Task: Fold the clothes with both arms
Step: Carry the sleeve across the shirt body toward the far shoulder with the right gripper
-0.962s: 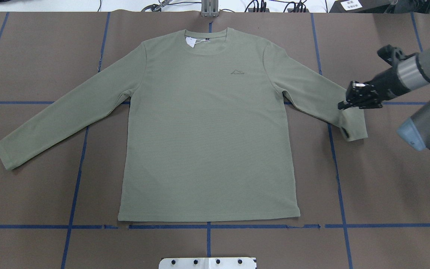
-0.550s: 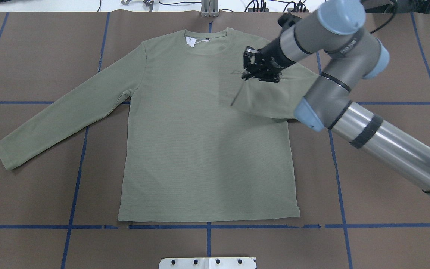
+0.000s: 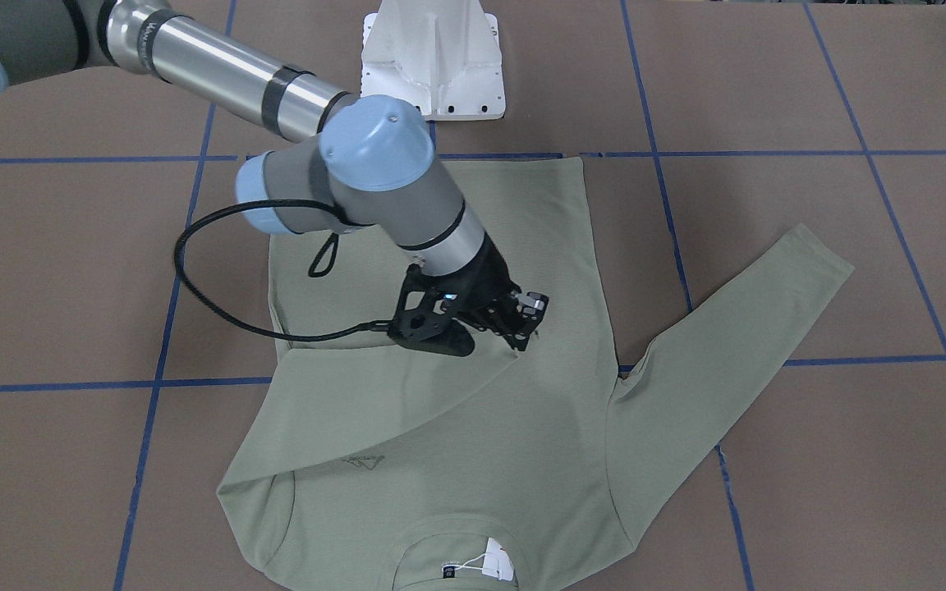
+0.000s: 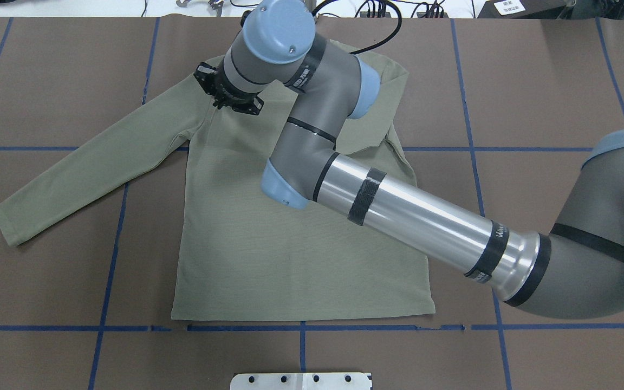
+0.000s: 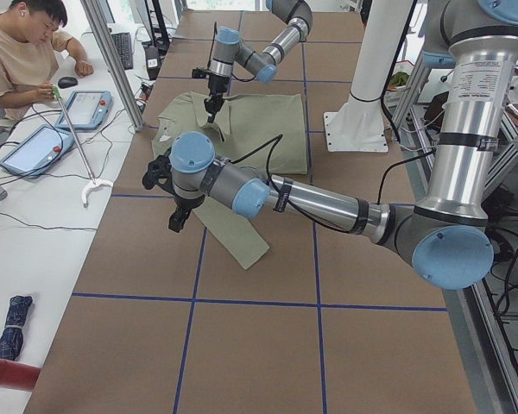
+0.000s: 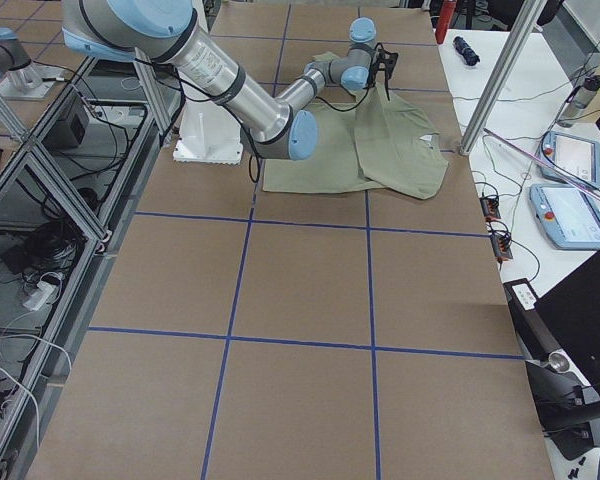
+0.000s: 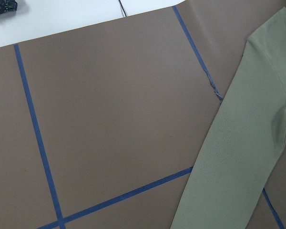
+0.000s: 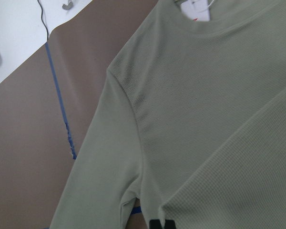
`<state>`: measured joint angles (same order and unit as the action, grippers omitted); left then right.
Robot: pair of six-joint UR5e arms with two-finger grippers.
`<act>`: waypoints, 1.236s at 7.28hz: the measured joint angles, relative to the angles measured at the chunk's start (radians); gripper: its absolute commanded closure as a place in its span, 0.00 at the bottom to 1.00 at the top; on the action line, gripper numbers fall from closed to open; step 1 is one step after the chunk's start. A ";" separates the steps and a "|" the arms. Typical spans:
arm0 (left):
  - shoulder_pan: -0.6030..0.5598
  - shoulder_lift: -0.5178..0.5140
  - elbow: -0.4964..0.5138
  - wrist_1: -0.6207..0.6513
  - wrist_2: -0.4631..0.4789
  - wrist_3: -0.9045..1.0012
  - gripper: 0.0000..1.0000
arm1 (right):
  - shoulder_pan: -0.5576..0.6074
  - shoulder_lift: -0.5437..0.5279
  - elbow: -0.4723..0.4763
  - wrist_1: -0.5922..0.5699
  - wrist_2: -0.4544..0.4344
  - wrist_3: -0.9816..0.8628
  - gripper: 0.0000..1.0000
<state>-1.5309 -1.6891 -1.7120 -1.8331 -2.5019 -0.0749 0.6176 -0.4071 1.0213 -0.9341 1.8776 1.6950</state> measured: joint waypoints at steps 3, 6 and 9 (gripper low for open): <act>0.000 -0.002 -0.010 0.000 0.001 -0.002 0.00 | -0.072 0.046 -0.066 0.009 -0.114 0.000 0.23; 0.038 -0.004 0.018 -0.012 0.002 -0.038 0.00 | -0.110 0.091 -0.133 0.010 -0.178 0.000 0.03; 0.228 -0.004 0.136 -0.157 0.012 -0.302 0.01 | -0.097 0.110 -0.119 0.004 -0.193 0.006 0.02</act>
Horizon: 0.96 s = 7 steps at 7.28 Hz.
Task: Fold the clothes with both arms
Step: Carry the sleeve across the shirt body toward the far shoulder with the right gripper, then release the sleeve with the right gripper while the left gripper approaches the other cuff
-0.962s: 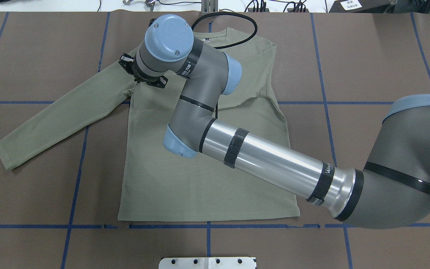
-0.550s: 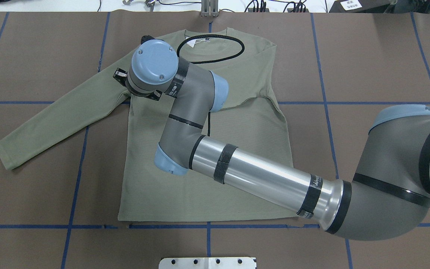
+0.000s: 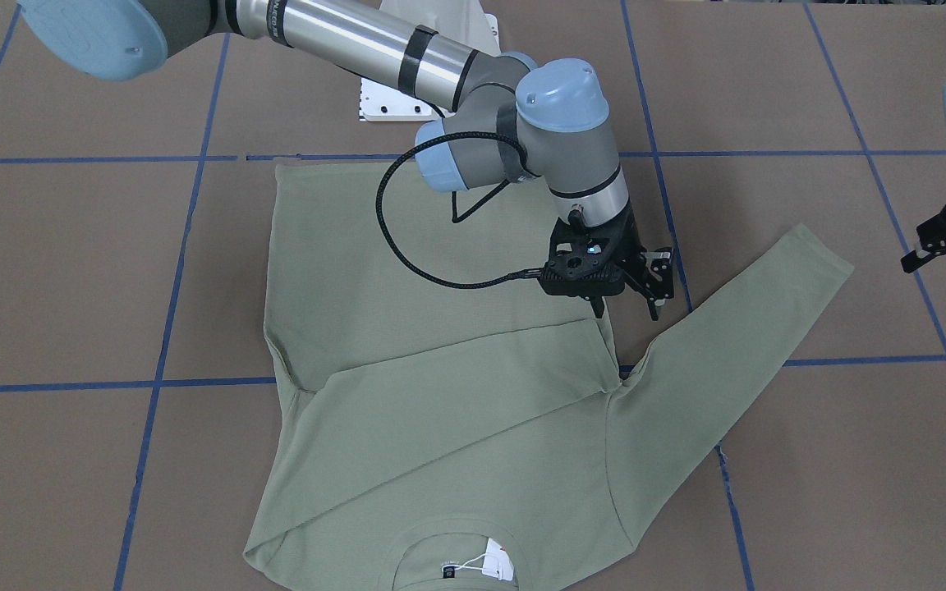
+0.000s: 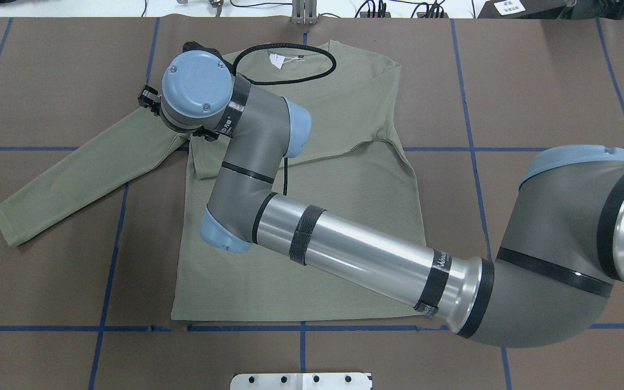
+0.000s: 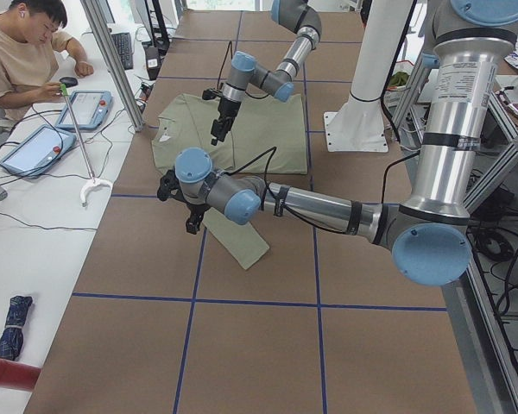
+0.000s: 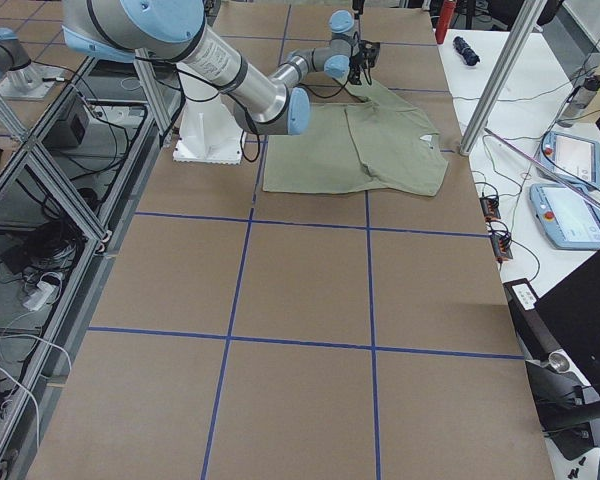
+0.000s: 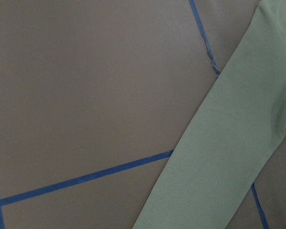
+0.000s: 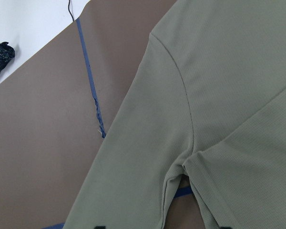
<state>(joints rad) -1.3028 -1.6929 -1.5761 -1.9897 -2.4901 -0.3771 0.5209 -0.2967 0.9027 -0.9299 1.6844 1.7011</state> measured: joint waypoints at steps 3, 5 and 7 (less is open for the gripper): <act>0.093 0.037 0.102 -0.074 0.025 -0.115 0.08 | 0.093 -0.223 0.317 -0.078 0.107 0.001 0.02; 0.116 0.053 0.194 -0.154 0.058 -0.123 0.14 | 0.129 -0.290 0.414 -0.139 0.156 -0.004 0.02; 0.139 0.056 0.254 -0.216 0.064 -0.124 0.17 | 0.131 -0.332 0.467 -0.149 0.163 -0.005 0.02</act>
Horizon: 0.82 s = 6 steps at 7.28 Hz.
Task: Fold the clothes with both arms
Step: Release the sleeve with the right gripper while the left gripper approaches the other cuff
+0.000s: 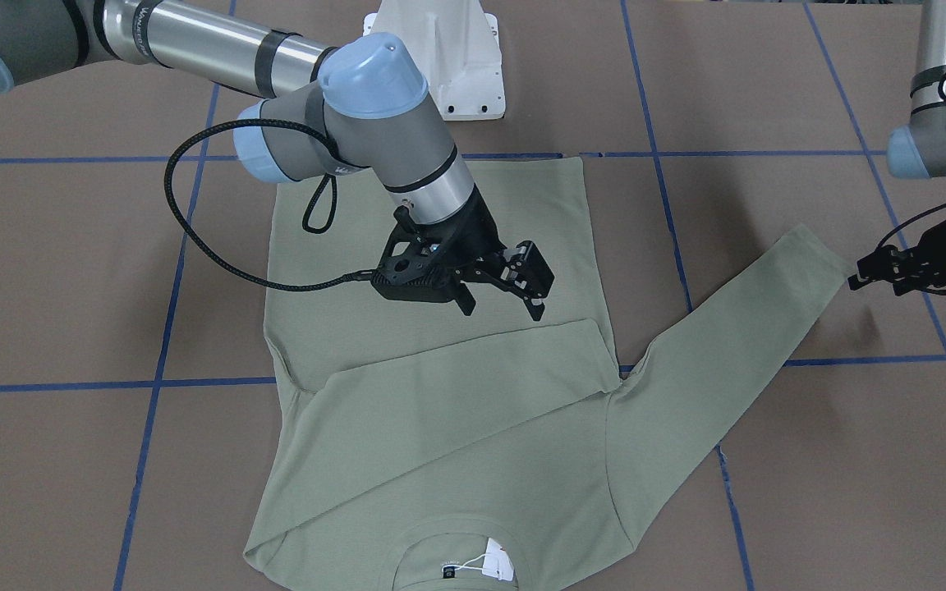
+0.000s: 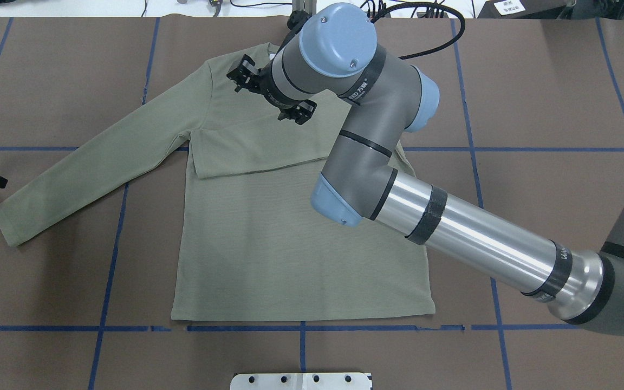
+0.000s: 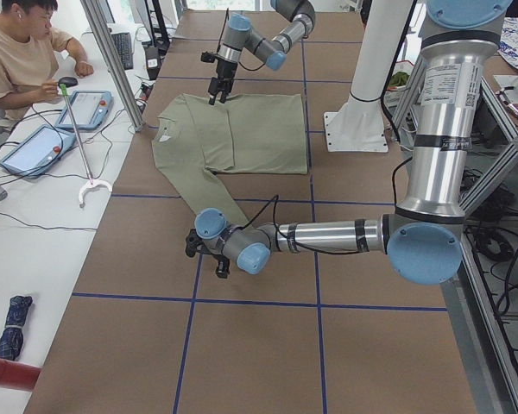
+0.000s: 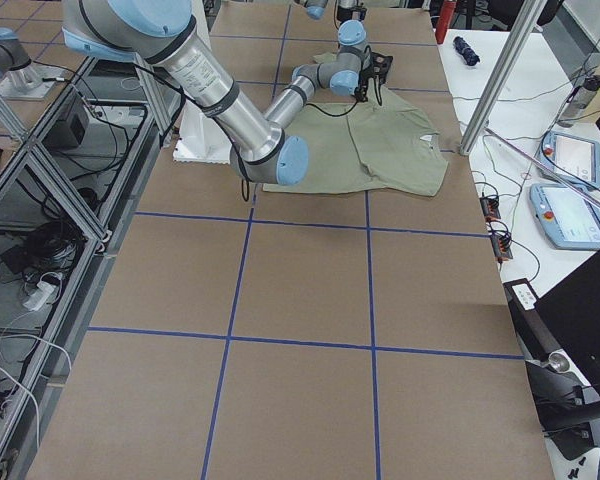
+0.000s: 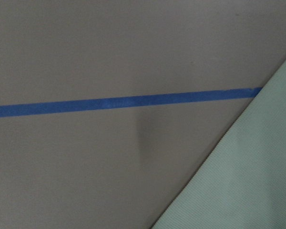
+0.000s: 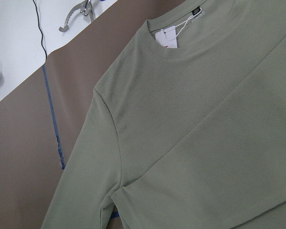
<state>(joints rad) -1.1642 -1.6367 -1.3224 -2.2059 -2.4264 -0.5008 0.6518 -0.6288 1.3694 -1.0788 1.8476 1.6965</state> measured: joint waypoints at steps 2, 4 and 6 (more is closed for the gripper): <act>0.019 0.004 0.009 -0.016 -0.006 0.003 0.21 | 0.000 -0.017 0.020 -0.001 0.001 0.000 0.02; 0.026 0.029 0.003 -0.039 -0.013 0.004 0.21 | -0.001 -0.025 0.024 0.000 0.001 -0.001 0.02; 0.029 0.065 -0.001 -0.085 -0.040 0.004 0.24 | -0.001 -0.028 0.028 0.001 0.001 -0.001 0.01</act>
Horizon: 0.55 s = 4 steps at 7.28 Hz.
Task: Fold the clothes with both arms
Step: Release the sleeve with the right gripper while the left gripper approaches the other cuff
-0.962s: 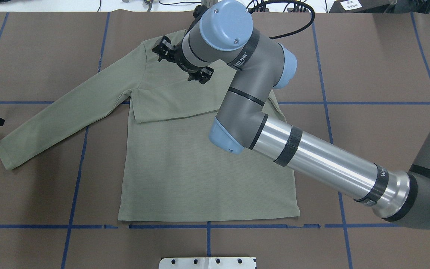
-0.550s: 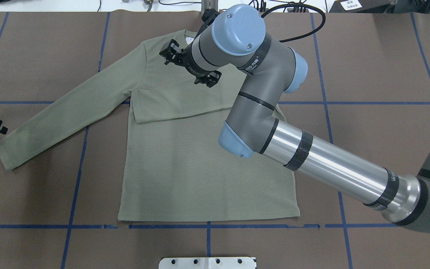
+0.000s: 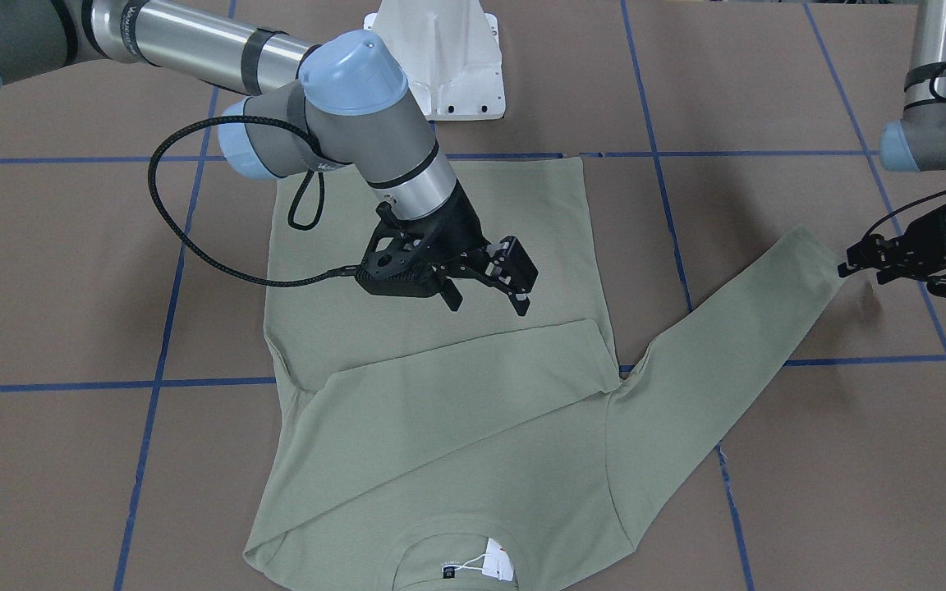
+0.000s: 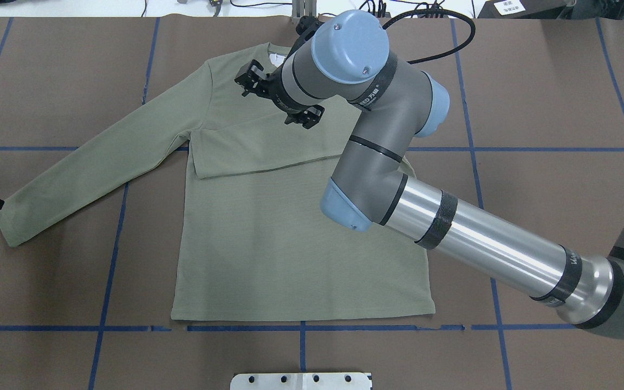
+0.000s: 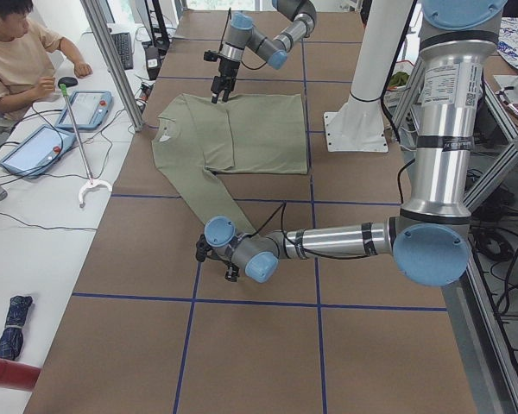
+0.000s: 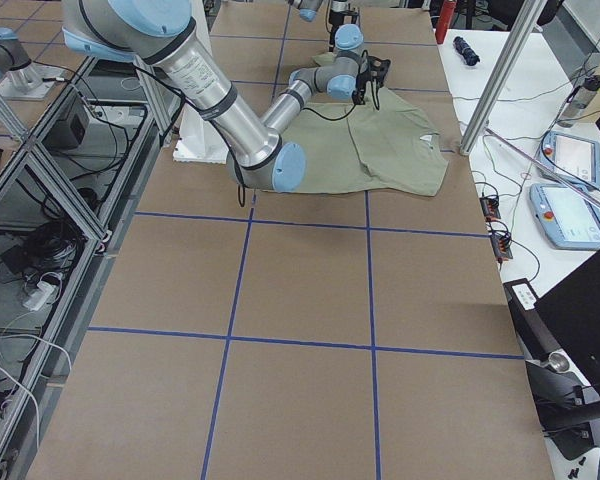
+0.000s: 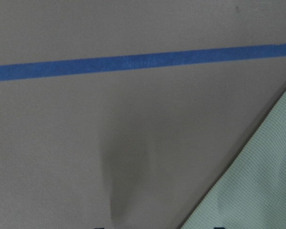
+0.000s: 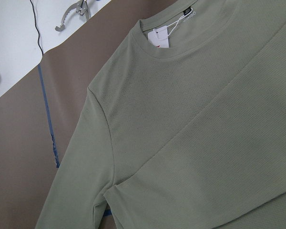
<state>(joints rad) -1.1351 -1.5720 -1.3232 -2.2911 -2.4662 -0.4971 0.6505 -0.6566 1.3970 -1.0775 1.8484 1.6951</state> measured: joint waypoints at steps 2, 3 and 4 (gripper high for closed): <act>0.007 0.008 -0.001 -0.024 -0.010 -0.001 0.26 | 0.000 -0.004 0.001 0.001 -0.002 0.000 0.01; 0.008 0.008 0.000 -0.035 -0.011 -0.002 0.29 | 0.000 -0.006 0.002 0.001 -0.003 0.001 0.01; 0.009 0.006 0.001 -0.041 -0.011 -0.003 0.29 | 0.000 -0.008 0.002 0.001 -0.004 0.000 0.01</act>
<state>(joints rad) -1.1264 -1.5659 -1.3219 -2.3317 -2.4772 -0.5005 0.6504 -0.6650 1.3995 -1.0768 1.8441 1.6954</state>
